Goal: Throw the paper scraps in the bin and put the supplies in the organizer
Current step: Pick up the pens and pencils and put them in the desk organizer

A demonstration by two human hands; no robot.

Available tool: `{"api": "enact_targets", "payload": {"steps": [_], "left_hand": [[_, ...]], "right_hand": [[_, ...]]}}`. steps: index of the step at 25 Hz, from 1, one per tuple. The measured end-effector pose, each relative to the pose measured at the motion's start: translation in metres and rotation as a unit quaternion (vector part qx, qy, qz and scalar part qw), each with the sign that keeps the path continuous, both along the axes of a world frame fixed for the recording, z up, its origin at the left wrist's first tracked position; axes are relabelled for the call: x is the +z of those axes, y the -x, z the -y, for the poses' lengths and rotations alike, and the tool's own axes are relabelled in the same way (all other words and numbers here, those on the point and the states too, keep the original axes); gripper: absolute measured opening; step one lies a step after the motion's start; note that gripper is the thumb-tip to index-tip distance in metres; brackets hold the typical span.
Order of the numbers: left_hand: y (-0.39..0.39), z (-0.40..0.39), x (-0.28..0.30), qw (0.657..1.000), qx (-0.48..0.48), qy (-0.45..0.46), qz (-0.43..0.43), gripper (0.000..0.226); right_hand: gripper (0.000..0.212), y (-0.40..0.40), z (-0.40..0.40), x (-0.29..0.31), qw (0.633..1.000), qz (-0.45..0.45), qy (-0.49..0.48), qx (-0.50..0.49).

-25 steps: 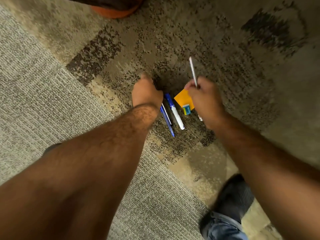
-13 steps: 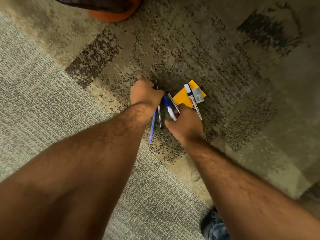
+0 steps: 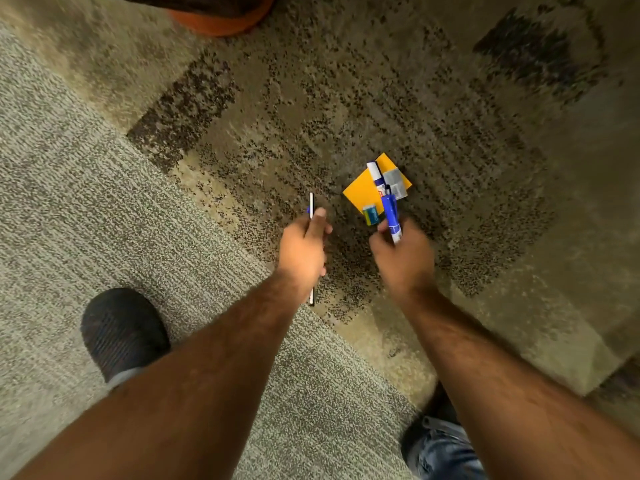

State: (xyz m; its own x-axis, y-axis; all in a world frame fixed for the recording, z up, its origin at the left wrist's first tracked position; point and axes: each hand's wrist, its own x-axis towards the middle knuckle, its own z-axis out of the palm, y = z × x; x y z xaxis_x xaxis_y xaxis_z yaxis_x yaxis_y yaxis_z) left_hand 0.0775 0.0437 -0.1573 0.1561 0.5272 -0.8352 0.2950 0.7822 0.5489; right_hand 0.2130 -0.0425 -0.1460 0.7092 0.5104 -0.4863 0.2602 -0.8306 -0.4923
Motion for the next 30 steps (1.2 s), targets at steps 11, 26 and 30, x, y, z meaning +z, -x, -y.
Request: {"api": "enact_targets", "payload": {"steps": [11,26,30], "left_hand": [[-0.013,0.027,0.019,1.000,0.022,0.004,0.017,0.022],[0.000,-0.064,0.350,0.984,0.003,-0.154,0.085,0.012],[-0.005,-0.113,0.471,0.967,0.031,-0.203,0.148,0.007]], "right_hand": [[0.037,-0.004,-0.040,-0.004,0.982,0.092,0.096,0.132],[0.014,0.024,-0.086,0.352,0.951,-0.218,-0.220,0.011],[0.019,0.028,-0.130,0.476,0.900,-0.308,-0.309,-0.010]]}}
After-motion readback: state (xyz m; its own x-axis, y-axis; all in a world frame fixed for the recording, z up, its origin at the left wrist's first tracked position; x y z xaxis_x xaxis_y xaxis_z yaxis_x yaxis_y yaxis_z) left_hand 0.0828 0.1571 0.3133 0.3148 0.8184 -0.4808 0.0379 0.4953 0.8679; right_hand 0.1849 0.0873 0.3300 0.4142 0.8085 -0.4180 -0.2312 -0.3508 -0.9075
